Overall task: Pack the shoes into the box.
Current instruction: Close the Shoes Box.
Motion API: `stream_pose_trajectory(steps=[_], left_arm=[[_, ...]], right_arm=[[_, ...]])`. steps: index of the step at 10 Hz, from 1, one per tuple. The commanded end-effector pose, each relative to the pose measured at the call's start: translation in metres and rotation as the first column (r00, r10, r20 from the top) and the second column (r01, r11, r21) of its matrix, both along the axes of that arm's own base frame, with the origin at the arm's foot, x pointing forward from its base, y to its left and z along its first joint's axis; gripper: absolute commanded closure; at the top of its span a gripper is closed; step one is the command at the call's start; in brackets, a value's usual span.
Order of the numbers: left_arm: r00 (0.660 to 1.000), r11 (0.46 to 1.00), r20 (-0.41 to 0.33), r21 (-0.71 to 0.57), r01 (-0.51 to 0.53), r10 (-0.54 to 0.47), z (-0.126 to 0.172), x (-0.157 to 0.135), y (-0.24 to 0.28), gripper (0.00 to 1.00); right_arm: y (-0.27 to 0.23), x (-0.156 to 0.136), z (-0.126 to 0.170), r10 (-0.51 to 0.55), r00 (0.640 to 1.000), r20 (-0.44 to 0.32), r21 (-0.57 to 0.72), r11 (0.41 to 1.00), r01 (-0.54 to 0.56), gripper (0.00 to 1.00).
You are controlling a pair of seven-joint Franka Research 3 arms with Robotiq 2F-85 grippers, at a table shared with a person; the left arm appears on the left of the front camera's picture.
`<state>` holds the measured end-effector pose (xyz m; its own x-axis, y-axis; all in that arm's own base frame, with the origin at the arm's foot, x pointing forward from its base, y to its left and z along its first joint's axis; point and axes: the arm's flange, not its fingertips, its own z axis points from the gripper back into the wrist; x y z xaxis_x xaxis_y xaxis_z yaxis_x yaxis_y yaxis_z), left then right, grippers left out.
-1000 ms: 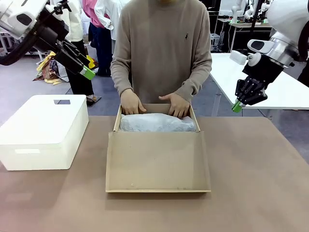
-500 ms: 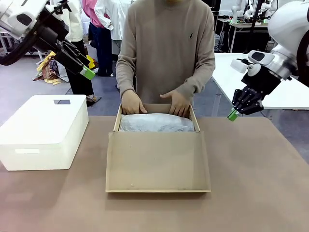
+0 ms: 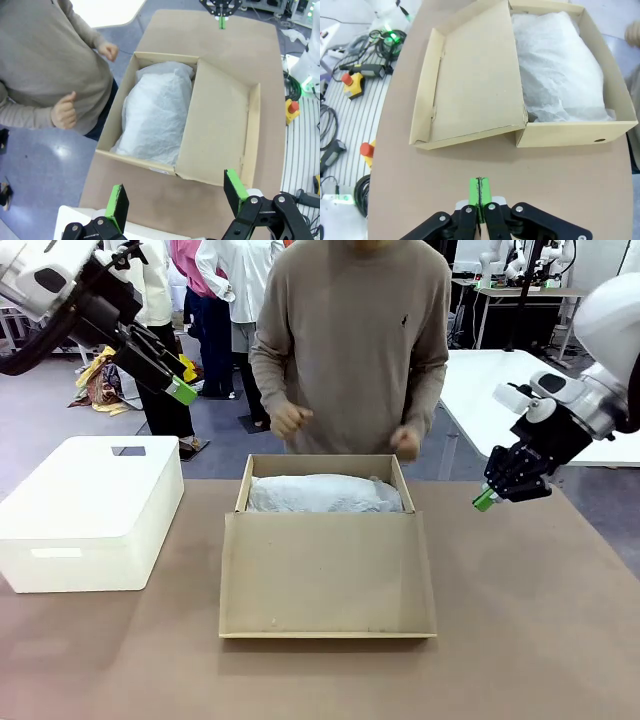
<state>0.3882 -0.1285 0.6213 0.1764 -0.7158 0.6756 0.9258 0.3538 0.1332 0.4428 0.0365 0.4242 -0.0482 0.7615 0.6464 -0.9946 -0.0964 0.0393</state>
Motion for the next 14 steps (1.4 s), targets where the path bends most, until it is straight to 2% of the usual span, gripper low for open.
stream_pose_trajectory(steps=[1, 3, 5, 7, 11, 14], left_arm=[[1.0, 0.999, 0.003, -0.024, 0.022, -0.022, -0.002, -0.001, 0.002, 0.0], [1.0, 0.999, 0.003, -0.024, 0.022, -0.022, -0.002, -0.001, 0.002, 0.0], [1.0, 0.999, 0.003, -0.024, 0.022, -0.022, -0.002, -0.001, 0.002, 0.0], [1.0, 0.999, 0.003, -0.024, 0.022, -0.022, -0.002, -0.001, 0.002, 0.0], [1.0, 0.999, 0.003, -0.024, 0.022, -0.022, -0.002, -0.001, 0.002, 0.0], [1.0, 0.999, 0.003, -0.024, 0.022, -0.022, -0.002, -0.001, 0.002, 0.0]], right_arm=[[-0.002, -0.011, -0.02, -0.001, 0.996, 0.089, 0.068, 0.998, -0.005, 1.0], [0.0, -0.017, -0.037, -0.01, 0.995, 0.096, 0.093, 0.996, 0.001, 1.0], [0.002, -0.02, -0.05, -0.011, 0.998, 0.065, 0.101, 0.995, 0.004, 1.0], [0.0, -0.019, -0.04, -0.015, 1.0, 0.025, 0.075, 0.997, 0.013, 1.0], [0.0, -0.019, -0.04, -0.015, 1.0, 0.025, 0.075, 0.997, 0.013, 1.0], [0.002, -0.017, -0.059, -0.043, 0.999, 0.032, 0.123, 0.992, 0.039, 1.0]])
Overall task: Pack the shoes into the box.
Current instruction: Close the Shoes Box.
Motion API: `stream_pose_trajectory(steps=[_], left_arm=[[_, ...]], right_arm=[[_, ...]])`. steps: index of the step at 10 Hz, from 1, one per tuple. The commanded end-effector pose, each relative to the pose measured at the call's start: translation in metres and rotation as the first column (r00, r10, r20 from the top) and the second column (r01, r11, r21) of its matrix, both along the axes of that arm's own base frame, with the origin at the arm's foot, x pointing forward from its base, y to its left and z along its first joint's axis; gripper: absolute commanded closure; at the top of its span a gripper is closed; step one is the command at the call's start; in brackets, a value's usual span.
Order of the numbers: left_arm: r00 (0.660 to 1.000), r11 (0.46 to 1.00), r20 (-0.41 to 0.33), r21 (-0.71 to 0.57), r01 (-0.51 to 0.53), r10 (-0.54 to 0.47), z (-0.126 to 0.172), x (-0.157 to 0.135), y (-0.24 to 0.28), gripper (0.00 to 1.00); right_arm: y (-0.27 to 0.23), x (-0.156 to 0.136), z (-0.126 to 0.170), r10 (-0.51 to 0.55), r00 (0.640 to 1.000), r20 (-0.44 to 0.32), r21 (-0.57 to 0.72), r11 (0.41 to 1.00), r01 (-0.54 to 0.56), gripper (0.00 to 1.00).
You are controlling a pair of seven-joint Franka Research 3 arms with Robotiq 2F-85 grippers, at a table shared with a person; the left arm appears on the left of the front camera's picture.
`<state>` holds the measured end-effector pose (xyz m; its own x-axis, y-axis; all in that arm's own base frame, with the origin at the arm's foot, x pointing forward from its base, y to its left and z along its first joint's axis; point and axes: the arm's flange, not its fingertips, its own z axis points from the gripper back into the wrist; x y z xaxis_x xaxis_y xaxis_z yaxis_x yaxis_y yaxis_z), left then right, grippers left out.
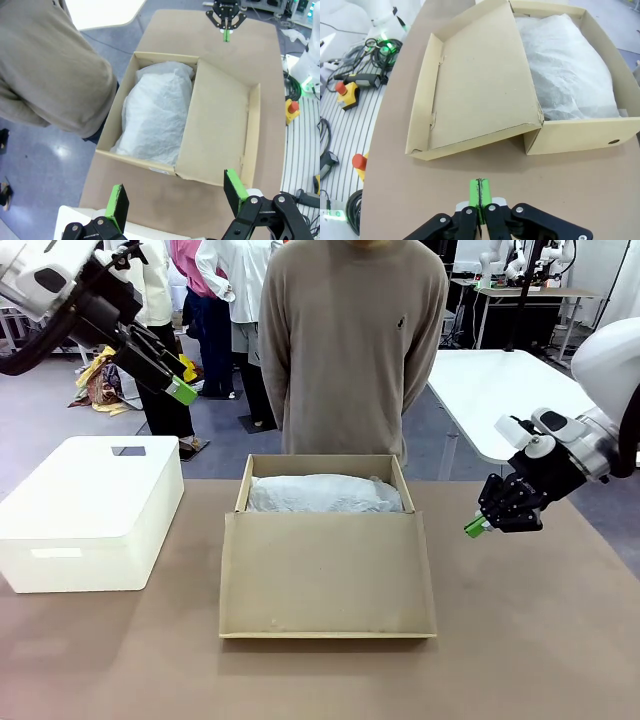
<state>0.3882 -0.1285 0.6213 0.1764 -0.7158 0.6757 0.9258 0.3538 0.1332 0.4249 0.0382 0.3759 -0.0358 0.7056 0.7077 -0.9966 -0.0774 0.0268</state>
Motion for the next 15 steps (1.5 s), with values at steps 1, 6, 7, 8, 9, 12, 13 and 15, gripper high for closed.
stream_pose_trajectory(steps=[1, 6, 7, 8, 9, 12, 13, 15], left_arm=[[1.0, 0.999, 0.003, -0.024, 0.022, -0.022, -0.002, -0.001, 0.002, 0.0], [1.0, 0.999, 0.003, -0.024, 0.022, -0.022, -0.002, -0.001, 0.002, 0.0], [1.0, 0.999, 0.003, -0.024, 0.022, -0.022, -0.002, -0.001, 0.002, 0.0], [1.0, 0.999, 0.003, -0.024, 0.022, -0.022, -0.002, -0.001, 0.002, 0.0], [1.0, 0.999, 0.003, -0.024, 0.022, -0.022, -0.002, -0.001, 0.002, 0.0], [1.0, 0.999, 0.003, -0.024, 0.022, -0.022, -0.002, -0.001, 0.002, 0.0], [1.0, 0.999, 0.003, -0.024, 0.022, -0.022, -0.002, -0.001, 0.002, 0.0], [1.0, 0.999, 0.003, -0.024, 0.022, -0.022, -0.002, -0.001, 0.002, 0.0]], right_arm=[[0.0, -0.002, -0.017, -0.018, 0.999, 0.031, 0.054, 0.998, 0.017, 1.0], [0.007, -0.02, -0.063, -0.061, 0.998, 0.022, 0.16, 0.986, 0.056, 1.0], [0.009, -0.022, -0.07, -0.059, 0.998, 0.018, 0.176, 0.983, 0.055, 1.0], [0.011, -0.024, -0.076, -0.054, 0.998, 0.017, 0.184, 0.982, 0.05, 1.0], [0.013, -0.024, -0.081, -0.05, 0.999, 0.013, 0.189, 0.981, 0.047, 1.0], [0.017, -0.023, -0.094, -0.042, 0.999, -0.005, 0.202, 0.978, 0.042, 1.0], [0.018, -0.022, -0.099, -0.042, 0.999, -0.011, 0.203, 0.978, 0.044, 1.0], [0.02, -0.017, -0.106, -0.047, 0.999, -0.023, 0.205, 0.977, 0.051, 1.0]])
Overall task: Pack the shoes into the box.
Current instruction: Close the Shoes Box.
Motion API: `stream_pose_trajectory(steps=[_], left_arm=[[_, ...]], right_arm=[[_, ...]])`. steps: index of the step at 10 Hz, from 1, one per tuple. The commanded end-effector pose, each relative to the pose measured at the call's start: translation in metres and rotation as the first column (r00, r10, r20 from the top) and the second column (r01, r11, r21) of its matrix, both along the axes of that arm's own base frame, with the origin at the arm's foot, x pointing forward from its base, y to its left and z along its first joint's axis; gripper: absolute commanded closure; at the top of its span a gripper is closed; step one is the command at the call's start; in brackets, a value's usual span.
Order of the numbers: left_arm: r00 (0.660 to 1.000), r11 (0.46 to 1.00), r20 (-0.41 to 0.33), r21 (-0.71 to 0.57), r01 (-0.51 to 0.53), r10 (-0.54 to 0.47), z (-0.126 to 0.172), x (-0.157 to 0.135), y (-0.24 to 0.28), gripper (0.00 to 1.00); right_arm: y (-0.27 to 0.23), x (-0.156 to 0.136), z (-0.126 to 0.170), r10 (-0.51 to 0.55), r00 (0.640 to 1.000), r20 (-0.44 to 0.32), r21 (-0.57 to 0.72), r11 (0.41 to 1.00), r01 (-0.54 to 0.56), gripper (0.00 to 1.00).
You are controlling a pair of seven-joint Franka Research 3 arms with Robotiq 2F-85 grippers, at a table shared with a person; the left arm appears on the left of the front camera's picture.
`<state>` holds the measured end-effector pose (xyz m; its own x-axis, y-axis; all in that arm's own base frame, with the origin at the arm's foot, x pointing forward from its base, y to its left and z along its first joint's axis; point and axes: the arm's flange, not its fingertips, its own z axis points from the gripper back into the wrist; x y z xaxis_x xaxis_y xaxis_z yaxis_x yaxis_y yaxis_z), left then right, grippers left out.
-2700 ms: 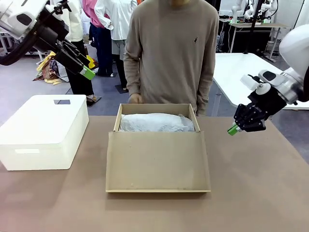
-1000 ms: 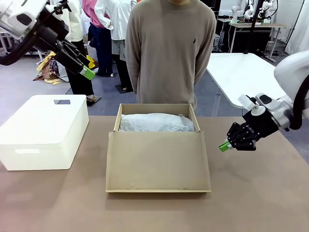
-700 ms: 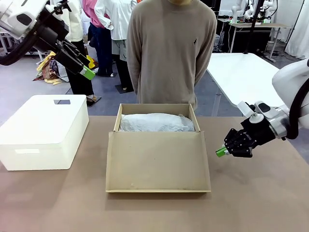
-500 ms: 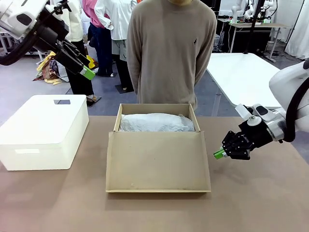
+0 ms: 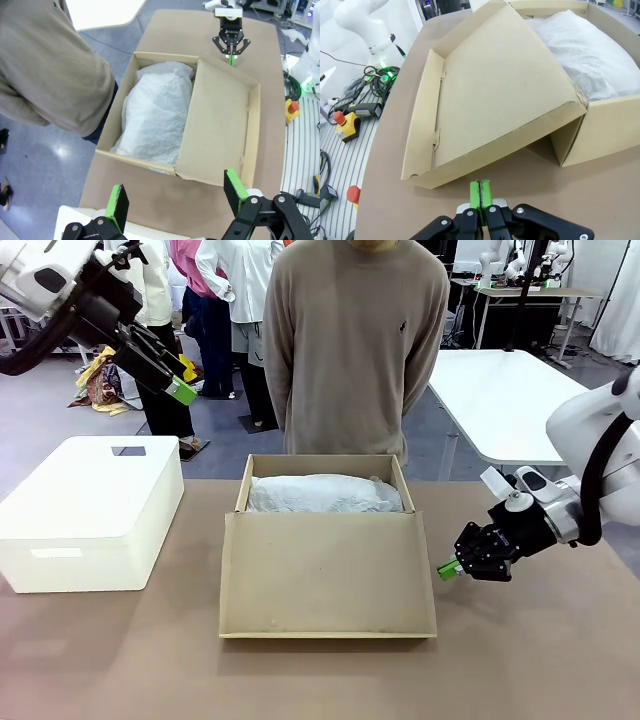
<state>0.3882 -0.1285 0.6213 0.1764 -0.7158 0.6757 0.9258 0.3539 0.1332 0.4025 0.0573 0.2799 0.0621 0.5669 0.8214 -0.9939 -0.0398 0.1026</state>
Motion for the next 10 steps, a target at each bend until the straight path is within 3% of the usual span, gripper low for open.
stream_pose_trajectory(steps=[1, 10], left_arm=[[1.0, 0.999, 0.003, -0.024, 0.022, -0.022, -0.002, -0.001, 0.002, 0.0], [1.0, 0.999, 0.003, -0.024, 0.022, -0.022, -0.002, -0.001, 0.002, 0.0]], right_arm=[[0.002, 0.007, -0.013, -0.013, 0.998, 0.064, 0.027, 1.0, 0.011, 1.0], [0.02, 0.028, -0.026, -0.038, 0.999, 0.03, 0.025, 0.999, 0.037, 1.0]])
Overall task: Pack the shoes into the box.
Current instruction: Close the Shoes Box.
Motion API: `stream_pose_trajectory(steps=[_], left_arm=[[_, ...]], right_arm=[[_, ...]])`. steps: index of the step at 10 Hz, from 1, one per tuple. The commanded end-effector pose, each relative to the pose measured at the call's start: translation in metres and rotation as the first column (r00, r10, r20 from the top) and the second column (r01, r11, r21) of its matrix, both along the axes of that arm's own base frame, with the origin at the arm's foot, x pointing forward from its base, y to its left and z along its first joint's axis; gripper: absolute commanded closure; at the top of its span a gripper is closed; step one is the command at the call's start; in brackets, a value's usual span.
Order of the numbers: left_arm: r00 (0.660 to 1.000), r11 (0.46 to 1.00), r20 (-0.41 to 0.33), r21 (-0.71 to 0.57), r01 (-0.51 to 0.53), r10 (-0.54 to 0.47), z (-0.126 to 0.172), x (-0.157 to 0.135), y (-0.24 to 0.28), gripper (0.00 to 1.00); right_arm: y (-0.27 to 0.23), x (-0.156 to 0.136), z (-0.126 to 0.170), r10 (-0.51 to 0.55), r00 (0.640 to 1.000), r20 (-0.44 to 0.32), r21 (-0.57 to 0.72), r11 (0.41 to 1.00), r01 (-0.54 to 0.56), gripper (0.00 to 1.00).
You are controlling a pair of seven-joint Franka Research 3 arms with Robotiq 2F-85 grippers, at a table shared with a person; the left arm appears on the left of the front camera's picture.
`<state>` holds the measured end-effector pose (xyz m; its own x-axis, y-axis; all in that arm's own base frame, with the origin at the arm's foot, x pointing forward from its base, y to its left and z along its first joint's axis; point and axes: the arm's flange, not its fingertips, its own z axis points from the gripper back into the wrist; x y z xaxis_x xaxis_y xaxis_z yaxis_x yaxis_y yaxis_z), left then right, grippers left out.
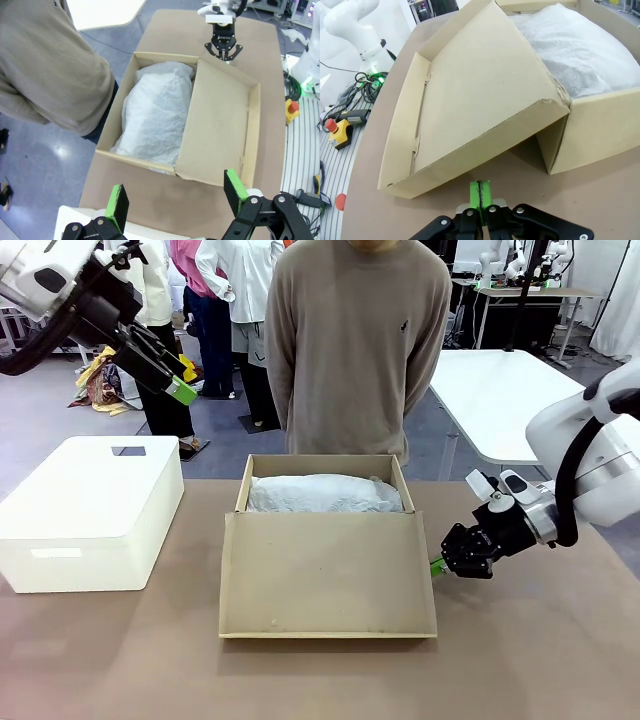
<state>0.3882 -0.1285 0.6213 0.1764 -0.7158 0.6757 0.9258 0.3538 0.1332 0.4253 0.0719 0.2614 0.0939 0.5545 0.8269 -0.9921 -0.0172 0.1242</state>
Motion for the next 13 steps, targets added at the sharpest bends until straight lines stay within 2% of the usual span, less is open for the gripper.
stream_pose_trajectory(steps=[1, 6, 13], left_arm=[[1.0, 0.999, 0.003, -0.024, 0.022, -0.022, -0.002, -0.001, 0.002, 0.0], [1.0, 0.999, 0.003, -0.024, 0.022, -0.022, -0.002, -0.001, 0.002, 0.0], [1.0, 0.999, 0.003, -0.024, 0.022, -0.022, -0.002, -0.001, 0.002, 0.0]], right_arm=[[0.008, 0.006, -0.009, -0.011, 0.999, 0.049, 0.011, 1.0, 0.01, 1.0], [0.021, 0.002, -0.005, 0.024, 0.999, 0.041, 0.058, 0.998, -0.027, 1.0], [0.016, -0.006, 0.02, 0.066, 0.998, 0.014, 0.263, 0.962, -0.067, 1.0]])
